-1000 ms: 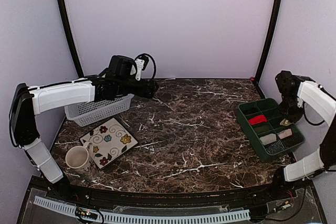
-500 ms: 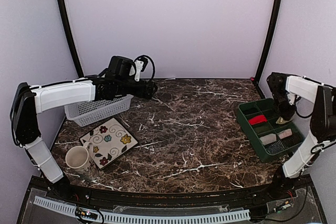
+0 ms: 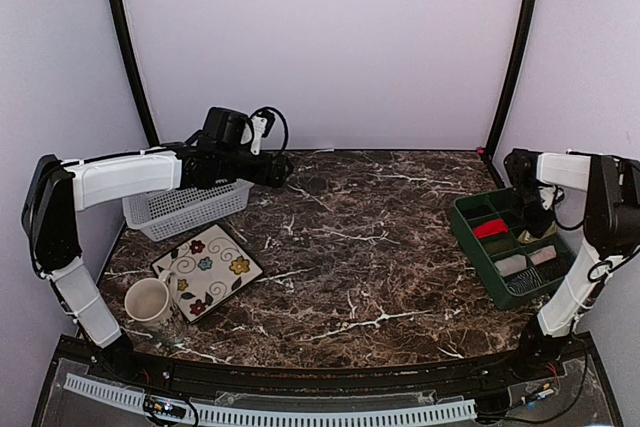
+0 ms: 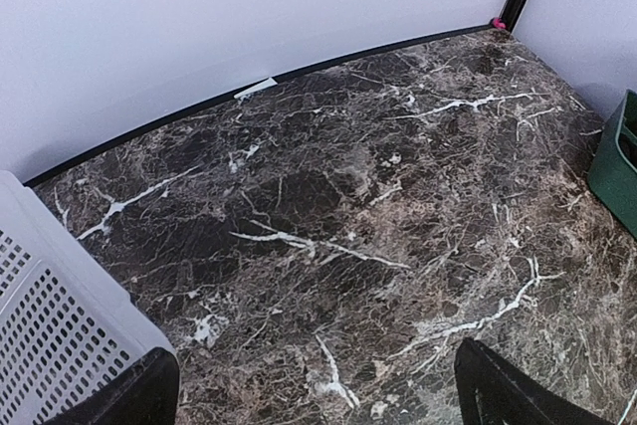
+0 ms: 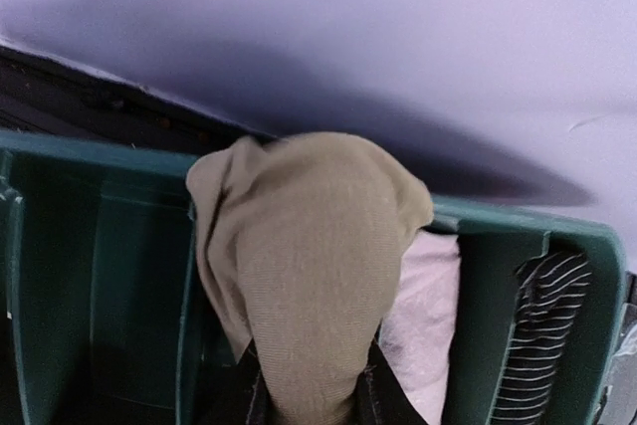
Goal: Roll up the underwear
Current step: Place the underwear in the storage box.
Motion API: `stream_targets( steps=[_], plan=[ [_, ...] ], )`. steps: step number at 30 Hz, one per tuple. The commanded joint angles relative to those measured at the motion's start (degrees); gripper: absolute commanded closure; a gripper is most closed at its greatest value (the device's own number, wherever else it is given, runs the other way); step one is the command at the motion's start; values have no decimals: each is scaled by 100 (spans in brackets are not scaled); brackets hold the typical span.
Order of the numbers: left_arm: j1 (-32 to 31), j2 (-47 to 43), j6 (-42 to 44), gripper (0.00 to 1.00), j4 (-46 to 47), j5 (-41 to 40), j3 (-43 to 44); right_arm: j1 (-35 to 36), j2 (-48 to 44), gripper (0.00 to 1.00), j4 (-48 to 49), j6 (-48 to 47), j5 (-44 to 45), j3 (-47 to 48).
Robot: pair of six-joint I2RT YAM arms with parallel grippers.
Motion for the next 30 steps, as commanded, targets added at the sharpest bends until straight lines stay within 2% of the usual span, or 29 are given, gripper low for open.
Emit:
stream_targets(
  steps=[1,9,10,13,14,19,26,30],
  plan=[
    [78,3,-52,1,-91,88,179,-136,-37,100,556,112,-606,-444],
    [107,-68,-24,1,-72,163,70,-188,-137,100,1128,-218,-846,-746],
    [106,-77,-31,1,-58,163,54,-204,-132,94,1097,-199,-812,-732],
    [111,-104,-31,1,-53,166,53,-233,-143,61,1018,-185,-757,-651],
    [111,-113,-38,1,-45,175,47,-239,-164,57,1016,-198,-756,-617],
    [115,-124,-49,1,-19,210,46,-243,-328,44,870,-160,-873,-428],
    [133,-59,-157,1,-197,277,186,-235,-758,39,713,-109,-1031,-283],
    [201,25,-308,1,-554,456,480,-234,-1120,27,662,-279,-1193,-35]
  ],
)
